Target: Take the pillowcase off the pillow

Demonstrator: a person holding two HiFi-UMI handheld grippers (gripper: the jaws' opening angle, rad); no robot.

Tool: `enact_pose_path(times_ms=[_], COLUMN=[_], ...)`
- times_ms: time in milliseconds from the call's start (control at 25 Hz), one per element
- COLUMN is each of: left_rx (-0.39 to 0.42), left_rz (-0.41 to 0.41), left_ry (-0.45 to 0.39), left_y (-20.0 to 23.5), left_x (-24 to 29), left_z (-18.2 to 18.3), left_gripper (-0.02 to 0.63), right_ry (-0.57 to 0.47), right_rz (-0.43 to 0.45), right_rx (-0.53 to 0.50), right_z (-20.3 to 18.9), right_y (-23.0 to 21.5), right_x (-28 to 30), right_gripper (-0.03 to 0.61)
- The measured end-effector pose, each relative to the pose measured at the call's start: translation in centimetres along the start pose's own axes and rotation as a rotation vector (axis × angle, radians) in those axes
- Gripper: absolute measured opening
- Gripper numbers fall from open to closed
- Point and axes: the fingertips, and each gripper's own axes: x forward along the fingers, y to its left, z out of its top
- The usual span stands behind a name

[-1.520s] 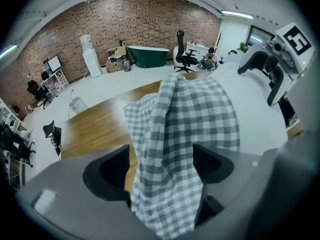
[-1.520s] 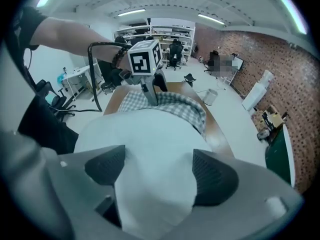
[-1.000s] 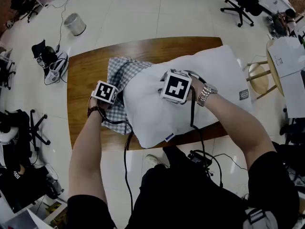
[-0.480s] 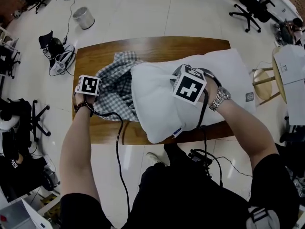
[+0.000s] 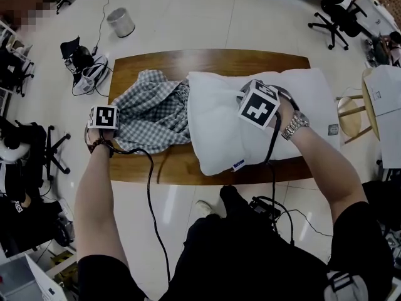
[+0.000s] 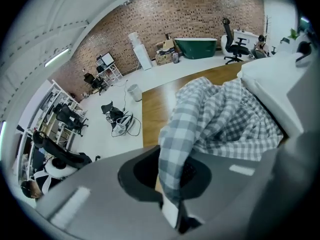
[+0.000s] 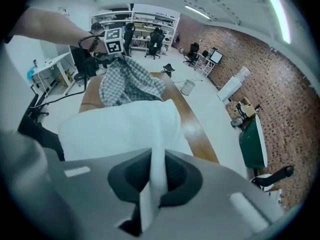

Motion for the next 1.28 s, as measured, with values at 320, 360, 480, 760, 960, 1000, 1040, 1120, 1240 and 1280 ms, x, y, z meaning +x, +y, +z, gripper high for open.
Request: enact_pose_path(times_ms=[320,360,480,760,960,1000,1040,1120,1240,1280], left_rx=[-0.072,-0.075,-0.098,-0.142,-0.137,-0.162,-0.160,-0.110,-0.046,-0.040], left_rz=[0.070,0.076,0.090,0.097,0.083,0.069,0.063,0.059,0.075,0.071], left_ry=[-0.015,-0.020,0.042,0.125,0.120,0.178,0.184,0.102,-0.003,-0.008], left_y=[3.4,3.7,3.7,3.5,3.0,2.3,2.1,2.1,2.1,1.8], left_x=[-2.6,-2.8,-4.0,-6.2,-6.4,-7.1,-7.3,-6.7,-6.7,-7.0], left_z=[-2.7,-2.9,-4.7,-7.6,-8.3,-9.5,-9.8,-8.7,-7.5,-7.7], left_gripper=[0.018,0.018,0.018,0.023,0.087,0.111,0.136,0.185,0.212,0.218], right_ry=[-0.013,-0.018,-0.029,-0.056,-0.085,-0.098,-0.112,-0.129,-0.151,-0.157], right_rz=[-0.087,-0.099,-0.129,-0.148,-0.177,-0.181,-0.185,-0.203,-0.245,-0.255], right_rx=[0.039,0.045,0.049,0.011,-0.037,-0.042,-0.045,-0.046,-0.044,-0.040], right_z=[-0.2,0.0,0.4,2.0,2.7,2.9,3.1,3.1,3.0,2.9], right_y=[-0.8,-0.9,-1.1,-0.4,0.3,0.5,0.7,1.1,1.7,2.1], right_x=[0.9,0.9,1.2,1.6,1.8,1.6,1.2,0.2,-1.7,-2.4], right_gripper=[0.020,0.020,0.020,0.020,0.118,0.154,0.176,0.186,0.186,0.186])
